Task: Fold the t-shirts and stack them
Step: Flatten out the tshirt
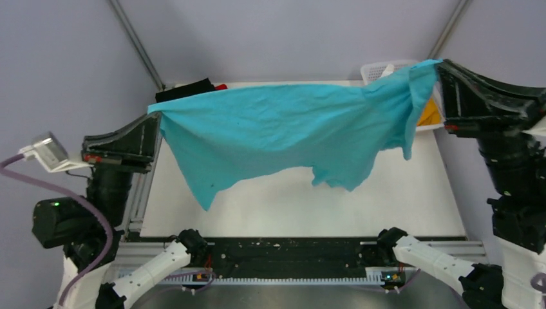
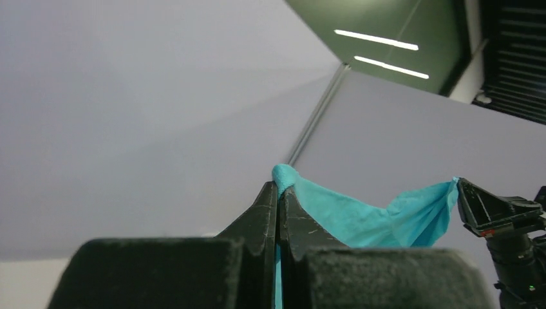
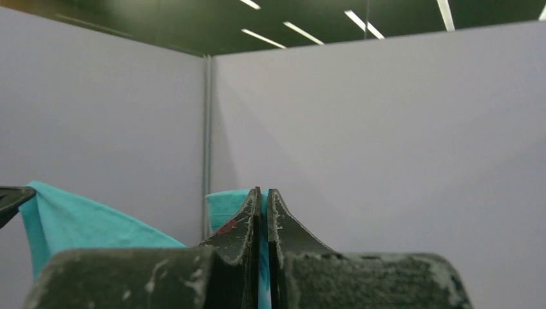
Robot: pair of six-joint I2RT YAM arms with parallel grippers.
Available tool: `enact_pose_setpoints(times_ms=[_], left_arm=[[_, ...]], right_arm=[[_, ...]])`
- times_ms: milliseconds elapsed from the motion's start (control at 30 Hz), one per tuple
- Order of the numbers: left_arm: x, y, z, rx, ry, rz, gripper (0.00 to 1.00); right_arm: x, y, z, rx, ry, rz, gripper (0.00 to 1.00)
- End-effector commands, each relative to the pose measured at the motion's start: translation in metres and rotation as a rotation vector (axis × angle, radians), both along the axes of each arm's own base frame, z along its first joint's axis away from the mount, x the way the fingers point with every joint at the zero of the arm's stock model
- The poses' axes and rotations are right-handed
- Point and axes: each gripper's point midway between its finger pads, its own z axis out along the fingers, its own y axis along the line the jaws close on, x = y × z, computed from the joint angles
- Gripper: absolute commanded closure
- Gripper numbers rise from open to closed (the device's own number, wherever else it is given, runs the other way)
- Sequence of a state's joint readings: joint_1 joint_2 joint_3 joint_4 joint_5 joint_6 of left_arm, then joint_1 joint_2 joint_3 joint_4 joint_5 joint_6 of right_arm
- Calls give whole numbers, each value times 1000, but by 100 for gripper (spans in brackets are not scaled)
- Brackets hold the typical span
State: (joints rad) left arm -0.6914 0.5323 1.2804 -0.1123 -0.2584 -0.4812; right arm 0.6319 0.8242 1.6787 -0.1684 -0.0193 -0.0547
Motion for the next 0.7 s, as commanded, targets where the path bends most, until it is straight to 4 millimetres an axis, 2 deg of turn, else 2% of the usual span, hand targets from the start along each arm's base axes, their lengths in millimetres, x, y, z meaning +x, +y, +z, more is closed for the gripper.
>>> enact_pose_setpoints(times_ms=[0,100,167,267,333,400,500,567,667], left_arm=[[-33,-6,36,74,-130,-86,100],[-40,-6,47,87,-156,-101,100],[-35,-6,47,91,-142,-85,100],[-14,-8,38,98,-91,-31,100],[5,-7,26,96,-39,33,100],[34,-4,3,95,44,133,100],[75,4,-37,100,171,299,100],[99,6,-71,114,265,394,100],[133,7,-131,131,411,533,100]], right_arm=[[-57,0,32,-20,-119,168,100],[-66,-4,42,-18,-143,173,100],[-63,-3,45,-27,-142,160,100],[-43,-4,43,-29,-117,89,100],[-21,-3,36,-33,-83,22,100],[6,-5,25,-25,-41,-68,100],[54,-2,-6,-31,54,-202,100],[91,7,-43,-48,130,-275,100],[133,13,-94,-56,192,-388,100]])
